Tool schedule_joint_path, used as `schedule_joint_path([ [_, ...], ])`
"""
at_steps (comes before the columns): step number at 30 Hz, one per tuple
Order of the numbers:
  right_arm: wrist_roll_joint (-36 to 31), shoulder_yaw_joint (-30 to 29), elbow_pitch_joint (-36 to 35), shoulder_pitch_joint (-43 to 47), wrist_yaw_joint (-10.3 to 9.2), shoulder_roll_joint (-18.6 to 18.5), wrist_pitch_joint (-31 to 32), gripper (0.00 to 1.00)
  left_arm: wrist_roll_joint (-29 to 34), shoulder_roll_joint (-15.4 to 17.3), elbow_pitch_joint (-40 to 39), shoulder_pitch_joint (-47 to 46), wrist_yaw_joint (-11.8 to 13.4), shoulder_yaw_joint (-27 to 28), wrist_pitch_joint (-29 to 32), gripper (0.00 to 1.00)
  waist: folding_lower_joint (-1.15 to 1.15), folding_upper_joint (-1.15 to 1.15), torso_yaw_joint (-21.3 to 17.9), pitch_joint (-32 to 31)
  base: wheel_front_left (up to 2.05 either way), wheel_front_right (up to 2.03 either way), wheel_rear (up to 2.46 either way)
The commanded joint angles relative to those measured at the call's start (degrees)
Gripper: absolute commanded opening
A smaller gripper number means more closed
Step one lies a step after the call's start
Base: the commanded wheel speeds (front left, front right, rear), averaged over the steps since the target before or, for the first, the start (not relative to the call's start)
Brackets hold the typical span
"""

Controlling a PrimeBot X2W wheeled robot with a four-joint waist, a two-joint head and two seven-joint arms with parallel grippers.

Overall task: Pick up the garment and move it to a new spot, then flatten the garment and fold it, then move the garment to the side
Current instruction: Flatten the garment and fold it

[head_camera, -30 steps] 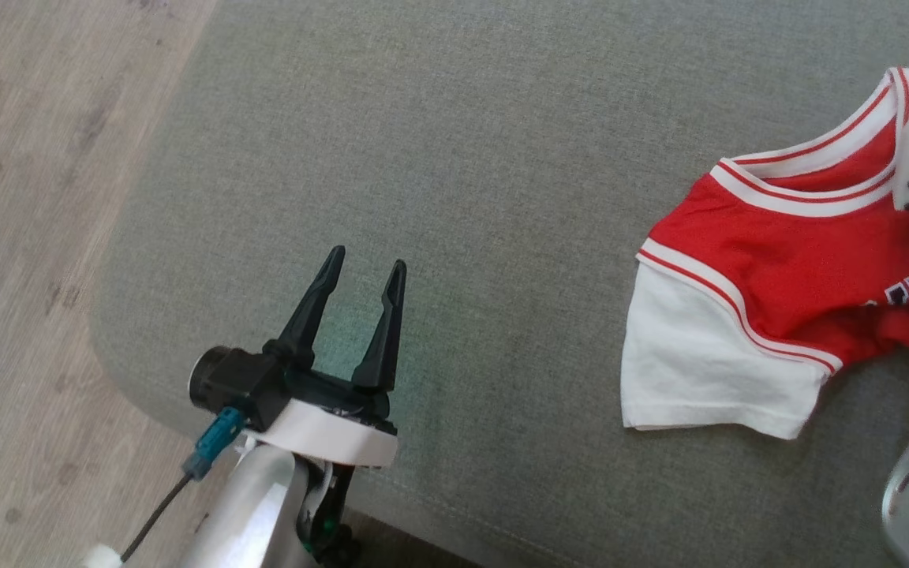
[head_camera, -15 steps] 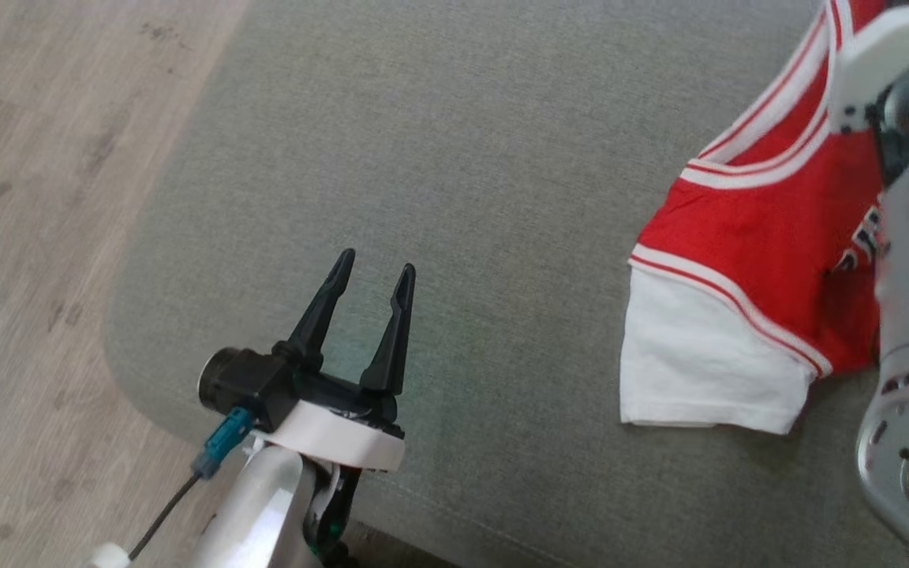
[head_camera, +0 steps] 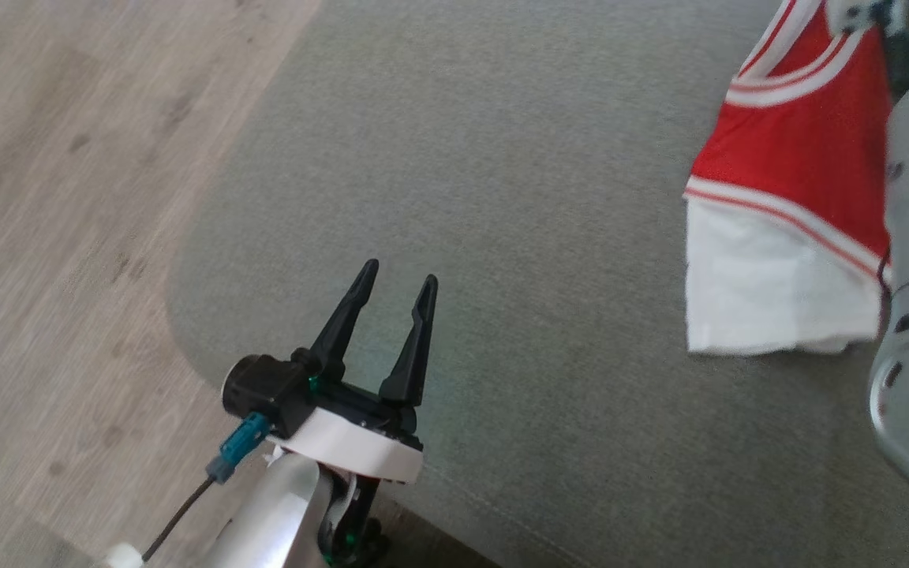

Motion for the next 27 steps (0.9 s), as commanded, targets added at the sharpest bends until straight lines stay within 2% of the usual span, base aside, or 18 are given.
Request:
schedule_joint_path([
  [1,-0.86,-0.06,-2.91,-3.61,0.39,1.58,-0.91,0.0,-0.46,0.51,-1.68,-1.04,0.39,1.26,-0.54,1.0,0.0,0.0,1.64,0.88,0.0,0.0,0.0],
  [4,-1.83,-2.97,-3.6,-4.45,0.39,1.54,-1.69,0.0,-1.15,0.51,-1.87,-1.17,0.83,1.05,-0.54,1.0,0.0,0.0,2.51,1.37,0.0,0.0,0.0],
  [5,-1.97,-3.59,-2.91,-4.71,0.39,1.55,-2.01,1.0,-1.26,0.51,-1.99,-1.15,1.02,1.12,-0.54,1.0,0.0,0.0,2.6,1.49,0.0,0.0,0.0],
  [10,-2.4,-4.3,0.65,-5.19,0.39,1.58,-4.02,1.0,-1.53,0.51,-2.44,-1.13,1.72,1.64,-0.54,1.0,0.0,0.0,2.62,1.67,0.0,0.0,0.0],
  [14,-2.64,-4.47,1.17,-1.14,0.39,0.7,-5.34,1.0,-1.18,0.51,-2.1,-1.48,1.52,1.41,-0.54,1.0,0.0,0.0,2.18,-0.29,0.0,0.0,0.0],
  [19,-1.56,-7.41,1.75,2.77,0.39,1.22,-9.74,1.0,0.63,0.51,-2.15,-1.81,1.55,3.15,-0.54,1.0,0.0,0.0,-1.67,-3.28,0.0,0.0,0.0],
  [24,2.73,-7.79,2.57,8.29,0.39,1.54,-11.74,1.0,2.45,0.51,-1.72,-1.21,1.58,5.98,-0.54,1.0,0.0,0.0,-6.66,-7.33,0.0,0.0,0.0],
  [27,10.72,-3.67,0.59,11.65,0.39,1.57,-11.88,1.0,3.1,0.51,-1.41,-0.83,1.51,6.96,-0.54,1.0,0.0,0.0,-9.17,-9.97,0.0,0.0,0.0],
])
